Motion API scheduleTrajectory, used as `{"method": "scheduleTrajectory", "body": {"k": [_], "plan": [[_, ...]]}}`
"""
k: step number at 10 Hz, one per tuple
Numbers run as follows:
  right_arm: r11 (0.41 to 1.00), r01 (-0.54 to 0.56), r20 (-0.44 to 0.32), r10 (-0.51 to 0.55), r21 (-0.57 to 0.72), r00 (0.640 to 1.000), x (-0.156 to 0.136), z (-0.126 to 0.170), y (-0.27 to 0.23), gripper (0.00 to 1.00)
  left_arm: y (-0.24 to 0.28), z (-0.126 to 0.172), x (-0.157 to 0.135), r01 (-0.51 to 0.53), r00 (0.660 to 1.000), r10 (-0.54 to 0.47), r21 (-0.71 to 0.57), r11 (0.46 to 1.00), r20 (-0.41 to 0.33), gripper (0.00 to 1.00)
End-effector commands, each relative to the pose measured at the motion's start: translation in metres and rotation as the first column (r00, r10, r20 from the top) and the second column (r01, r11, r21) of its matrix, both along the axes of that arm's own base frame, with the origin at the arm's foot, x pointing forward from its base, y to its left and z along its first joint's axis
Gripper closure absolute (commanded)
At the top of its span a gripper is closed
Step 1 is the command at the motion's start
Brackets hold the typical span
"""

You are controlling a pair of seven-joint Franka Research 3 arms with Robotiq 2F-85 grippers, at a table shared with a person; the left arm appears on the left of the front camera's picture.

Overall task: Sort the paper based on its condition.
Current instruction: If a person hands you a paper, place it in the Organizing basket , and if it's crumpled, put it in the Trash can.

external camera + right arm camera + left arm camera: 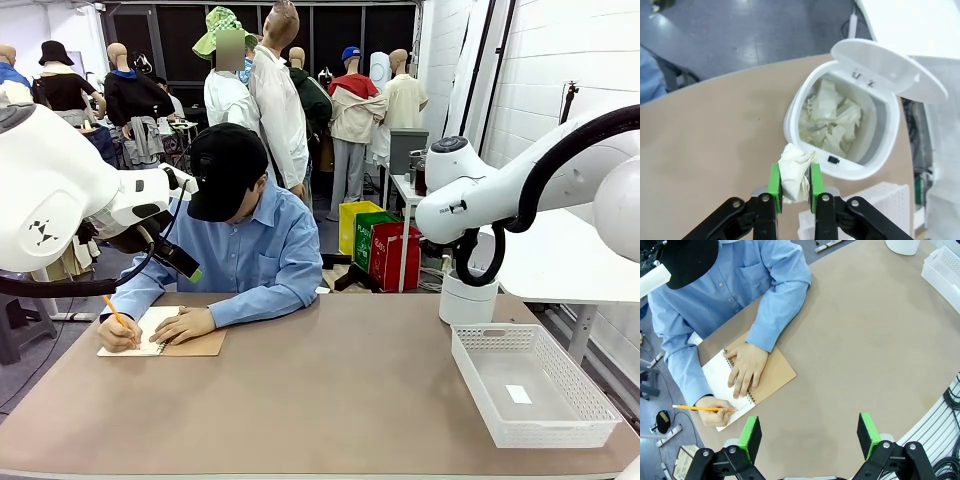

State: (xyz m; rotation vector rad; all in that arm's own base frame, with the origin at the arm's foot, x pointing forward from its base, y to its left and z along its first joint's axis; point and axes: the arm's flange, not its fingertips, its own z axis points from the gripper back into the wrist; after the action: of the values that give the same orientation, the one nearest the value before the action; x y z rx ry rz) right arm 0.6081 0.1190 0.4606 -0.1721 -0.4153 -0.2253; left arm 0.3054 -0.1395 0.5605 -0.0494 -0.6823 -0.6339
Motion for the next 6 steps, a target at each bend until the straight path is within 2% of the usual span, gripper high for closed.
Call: {"method": "scheduleTrajectory", "body": {"k": [1, 2, 6], "plan": [[0.992, 0.12, 0.045, -0.118, -0.028, 0.992, 0.019, -0.007, -0.004, 0.73, 0.0, 0.0, 0.0, 0.0, 1.0, 0.0, -0.002, 1.0, 0.0, 0.0], [0.984, 0.173, 0.061, -0.17, -0.052, 0.984, 0.023, -0.009, -0.008, 0.73, 0.0, 0.0, 0.0, 0.0, 1.0, 0.0, -0.002, 1.0, 0.0, 0.0], [0.969, 0.238, 0.064, -0.234, -0.066, 0.97, 0.035, -0.015, -0.02, 0.73, 0.0, 0.0, 0.0, 0.0, 1.0, 0.0, -0.002, 1.0, 0.0, 0.0]]}}
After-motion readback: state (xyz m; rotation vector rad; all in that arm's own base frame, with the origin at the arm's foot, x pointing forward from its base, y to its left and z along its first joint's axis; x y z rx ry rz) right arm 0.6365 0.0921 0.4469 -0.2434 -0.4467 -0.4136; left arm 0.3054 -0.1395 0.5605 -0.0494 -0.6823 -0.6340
